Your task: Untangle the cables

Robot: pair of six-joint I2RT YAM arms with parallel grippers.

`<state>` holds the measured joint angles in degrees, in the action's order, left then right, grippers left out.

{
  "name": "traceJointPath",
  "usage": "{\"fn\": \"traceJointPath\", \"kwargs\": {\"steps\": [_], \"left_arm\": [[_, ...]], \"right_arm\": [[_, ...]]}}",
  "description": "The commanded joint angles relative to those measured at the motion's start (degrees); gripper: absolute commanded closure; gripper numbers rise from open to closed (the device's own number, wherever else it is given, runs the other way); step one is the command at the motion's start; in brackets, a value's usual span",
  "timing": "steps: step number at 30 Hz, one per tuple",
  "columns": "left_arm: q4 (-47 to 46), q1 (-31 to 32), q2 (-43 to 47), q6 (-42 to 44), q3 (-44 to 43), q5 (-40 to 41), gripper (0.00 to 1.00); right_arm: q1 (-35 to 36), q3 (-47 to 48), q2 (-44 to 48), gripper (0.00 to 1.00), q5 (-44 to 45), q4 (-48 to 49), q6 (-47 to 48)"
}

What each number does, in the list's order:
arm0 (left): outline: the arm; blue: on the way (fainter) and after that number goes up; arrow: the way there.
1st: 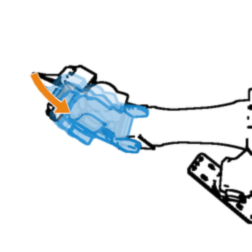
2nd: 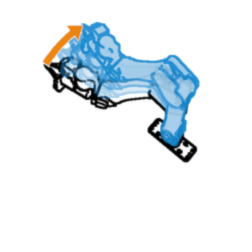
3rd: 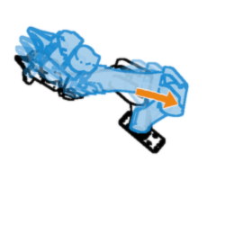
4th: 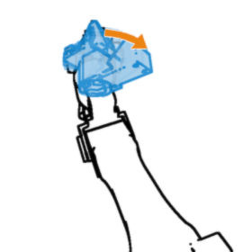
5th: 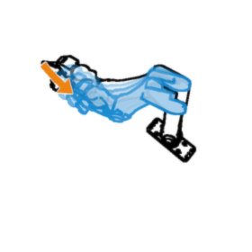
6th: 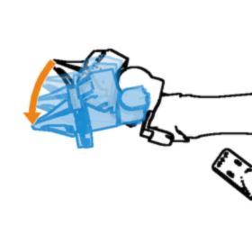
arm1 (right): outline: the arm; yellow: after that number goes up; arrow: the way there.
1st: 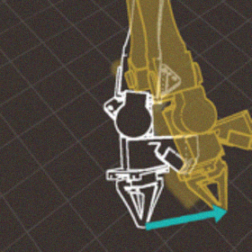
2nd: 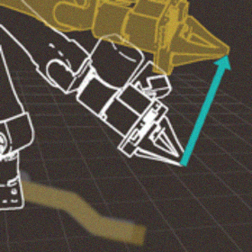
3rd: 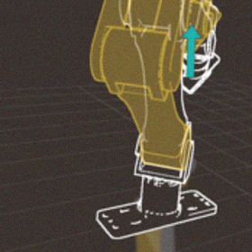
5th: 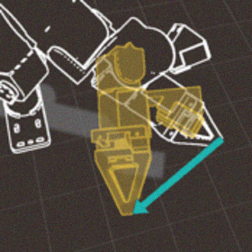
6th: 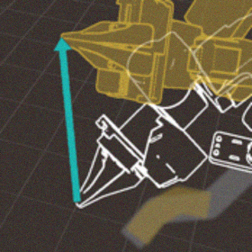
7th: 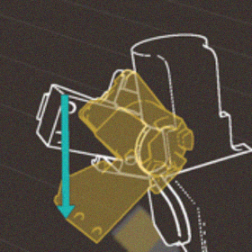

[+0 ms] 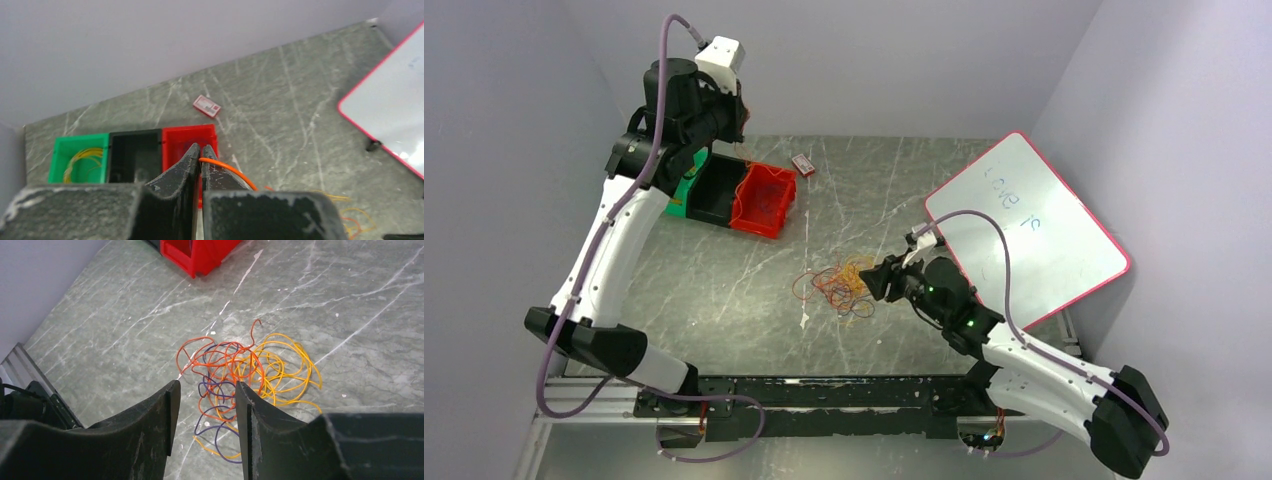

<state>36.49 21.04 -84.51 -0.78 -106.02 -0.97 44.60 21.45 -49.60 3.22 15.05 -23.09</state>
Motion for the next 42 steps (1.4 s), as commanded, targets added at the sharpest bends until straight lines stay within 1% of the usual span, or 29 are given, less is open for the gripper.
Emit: {"fn": "traceJointPath", "kwargs": {"steps": [1,5,11,15,19,29,38,42], "left_arm": [[-0.97,-4.62,-2.18,2.22,1.26,2.8,0.93],[-2.63,-9.58,-4.26,2.1,2.19,1.44,0.93],[-6.32,-15.29,-7.25,1.98,4.65,2.09,0.93],[-9.85,-17.81,-8.58,2.18,6.91,1.65,0.93],[-12.07,-19.57,-11.19,2.98,7.31,2.11,0.93],[-17.68,-21.11,-16.55,6.15,7.4,3.7,0.93],[-21.41,-21.83,-20.7,10.07,7.29,6.19,0.93],[-23.58,-21.84,-21.67,12.06,8.51,6.67,0.93]], "right_arm": [[0.05,0.74,2.43,0.51,-0.5,-3.18,0.21],[0.05,0.37,3.63,0.51,-1.31,-4.07,0.0],[0.05,0.79,3.76,0.51,-1.25,-5.72,1.16],[0.09,1.54,3.6,0.5,-0.85,-6.88,2.44],[0.05,1.58,3.92,0.5,-0.48,-7.52,2.9],[0.05,0.41,3.17,0.49,-0.56,-6.57,2.18],[0.05,1.03,1.08,0.48,-0.02,-6.51,3.79],[-0.04,1.27,0.5,0.48,0.06,-6.61,4.28]]}}
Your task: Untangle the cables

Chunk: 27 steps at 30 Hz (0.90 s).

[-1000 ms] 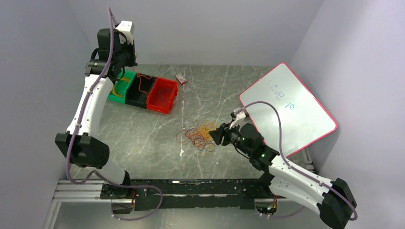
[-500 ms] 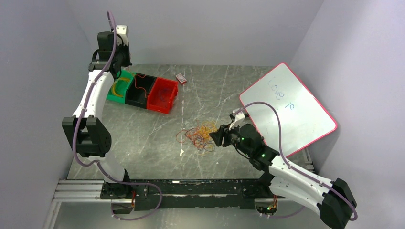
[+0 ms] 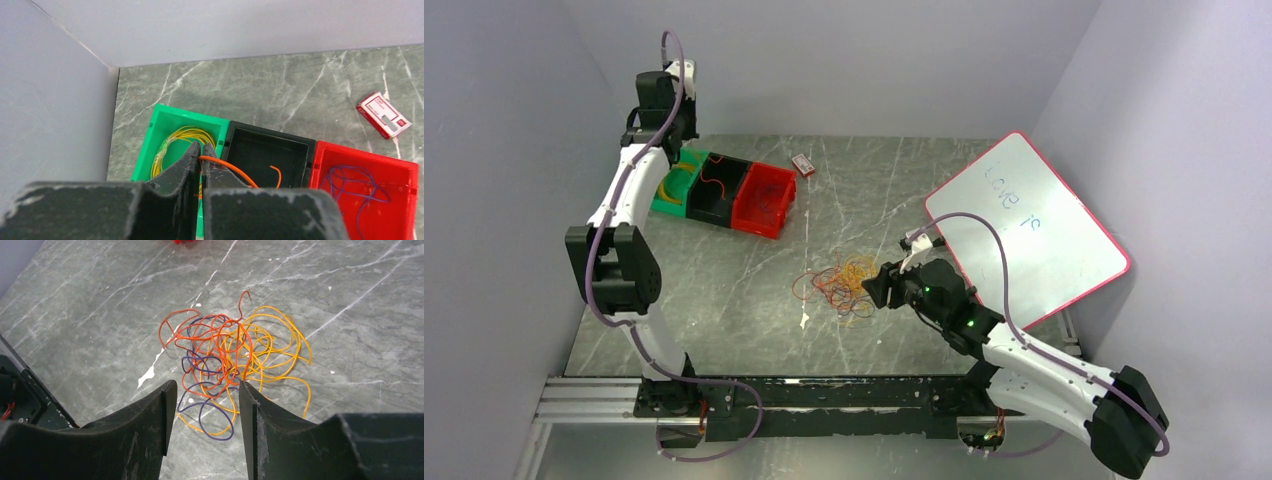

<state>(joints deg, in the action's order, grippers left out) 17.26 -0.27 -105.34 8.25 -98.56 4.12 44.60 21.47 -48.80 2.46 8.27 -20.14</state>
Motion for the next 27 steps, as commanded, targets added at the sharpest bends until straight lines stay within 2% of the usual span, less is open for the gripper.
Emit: {"fn": "traceJointPath", "kwargs": {"steps": [1,13,24,27], "left_arm": [[-4.81,-0.59,-1.1,3.38,1.27,1.33,0.93],[-10.41,-0.46,-4.77,7.1,3.47,3.77,0.93],[-12.53,-0.04,-5.64,7.6,7.06,1.22,0.93],[-12.51,0.29,-6.43,7.25,7.5,0.55,0.9]], "right_arm": [[0.03,1.24,-0.35,0.48,0.84,0.04,1.41],[0.02,1.04,0.2,0.47,1.6,-1.11,1.44],[0.0,1.68,-1.19,0.46,1.23,-0.59,1.84],[0.01,2.09,-1.45,0.46,0.93,-0.85,2.02]]}}
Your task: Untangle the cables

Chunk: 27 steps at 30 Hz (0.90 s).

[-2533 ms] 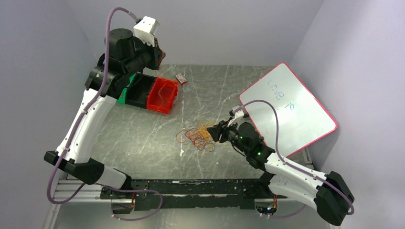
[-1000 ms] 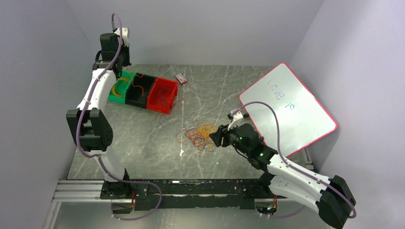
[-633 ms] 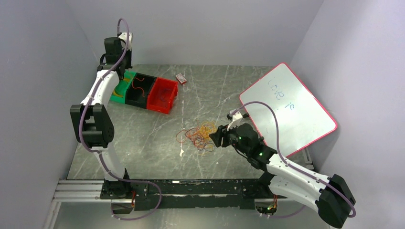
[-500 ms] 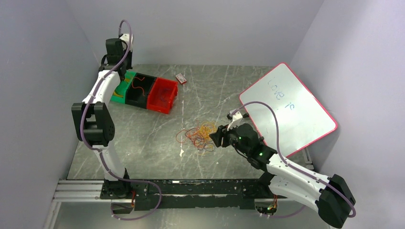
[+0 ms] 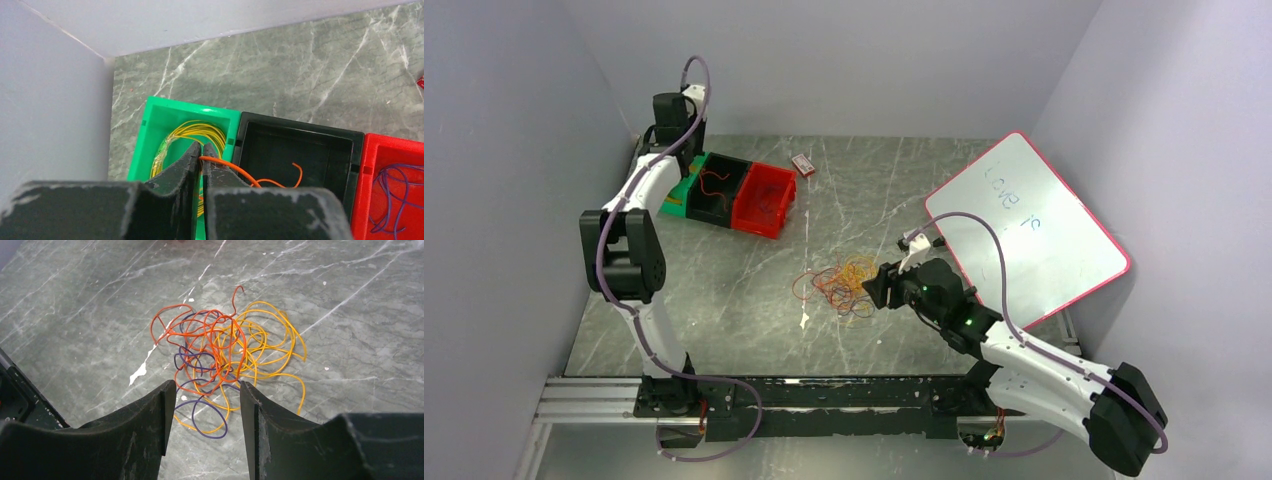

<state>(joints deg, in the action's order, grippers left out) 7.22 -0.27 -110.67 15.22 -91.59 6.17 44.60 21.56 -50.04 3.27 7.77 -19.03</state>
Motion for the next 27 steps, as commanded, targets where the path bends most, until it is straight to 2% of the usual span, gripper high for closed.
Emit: {"fn": "traceJointPath", "kwargs": {"steps": [1,16,22,27], "left_arm": [[-2.17,0.46,-1.44,0.25,0.49,-1.99,0.87],[2.64,1.72,-0.79,-2.84,2.18,-5.55,0.58],[6.75,1.76,-1.12,-2.99,0.93,-9.36,0.53],[7.18,1.64,-0.69,-4.57,1.67,-8.54,0.54]], "right_arm": [[0.0,2.19,-0.17,0.46,0.0,-0.57,1.0],[0.01,2.58,0.17,0.46,-0.78,-0.84,0.41],[0.09,2.36,0.64,0.45,-1.05,-0.77,-0.16],[-0.02,2.04,1.9,0.45,-0.82,-1.84,-0.4]]}}
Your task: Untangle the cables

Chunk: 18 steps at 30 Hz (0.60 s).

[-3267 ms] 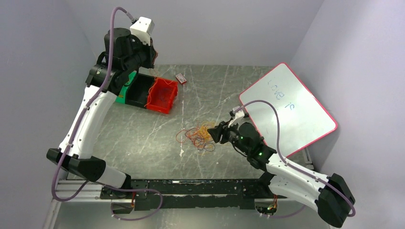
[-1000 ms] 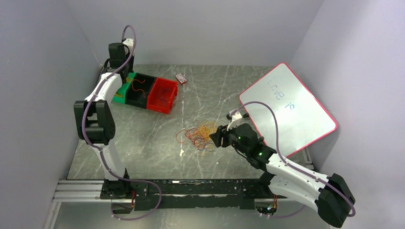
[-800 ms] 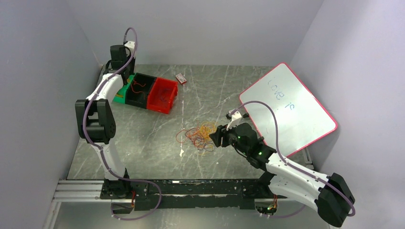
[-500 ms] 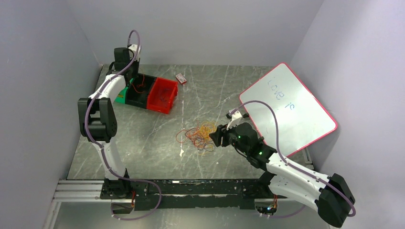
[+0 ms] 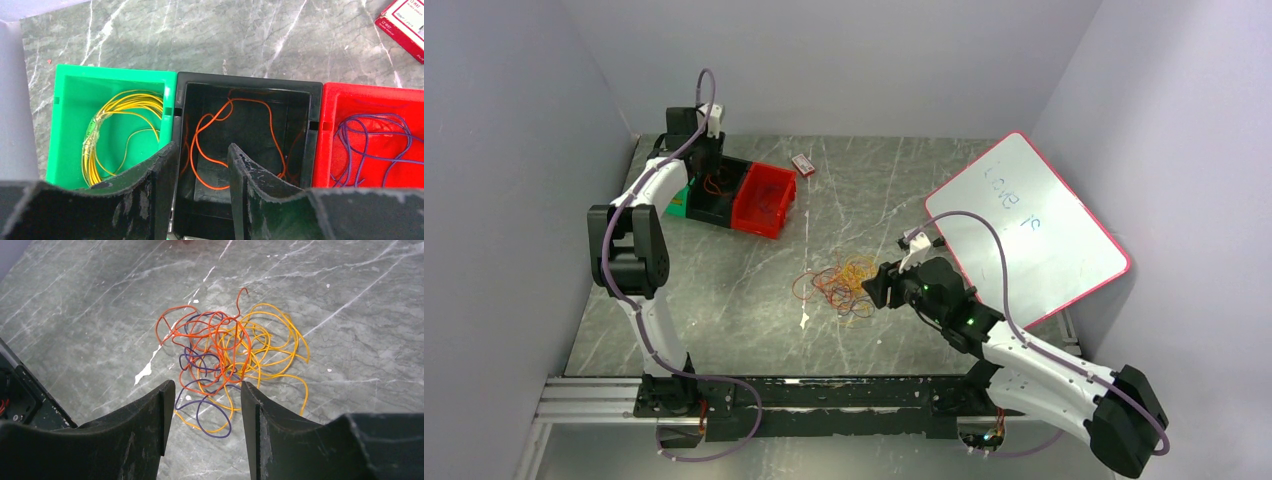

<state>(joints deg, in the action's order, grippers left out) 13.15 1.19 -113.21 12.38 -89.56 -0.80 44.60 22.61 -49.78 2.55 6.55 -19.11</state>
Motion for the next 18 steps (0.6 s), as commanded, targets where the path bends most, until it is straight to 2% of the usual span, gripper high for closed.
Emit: {"fn": "traceJointPath", "kwargs": {"steps": [1,8,18], "left_arm": [[1.38,0.01,1.93,-2.27,-0.43,-1.05,0.54],[2.98,-2.83,1.85,-6.64,-1.66,0.87,0.52],[4.93,-6.75,0.07,-10.19,-1.2,-1.99,0.4]], "right_arm": [[0.06,1.03,1.87,0.45,0.0,-0.93,-0.31],[0.04,1.02,2.66,0.45,0.18,-1.8,-0.46],[0.03,0.85,2.71,0.45,-0.25,-2.01,-0.82]]}}
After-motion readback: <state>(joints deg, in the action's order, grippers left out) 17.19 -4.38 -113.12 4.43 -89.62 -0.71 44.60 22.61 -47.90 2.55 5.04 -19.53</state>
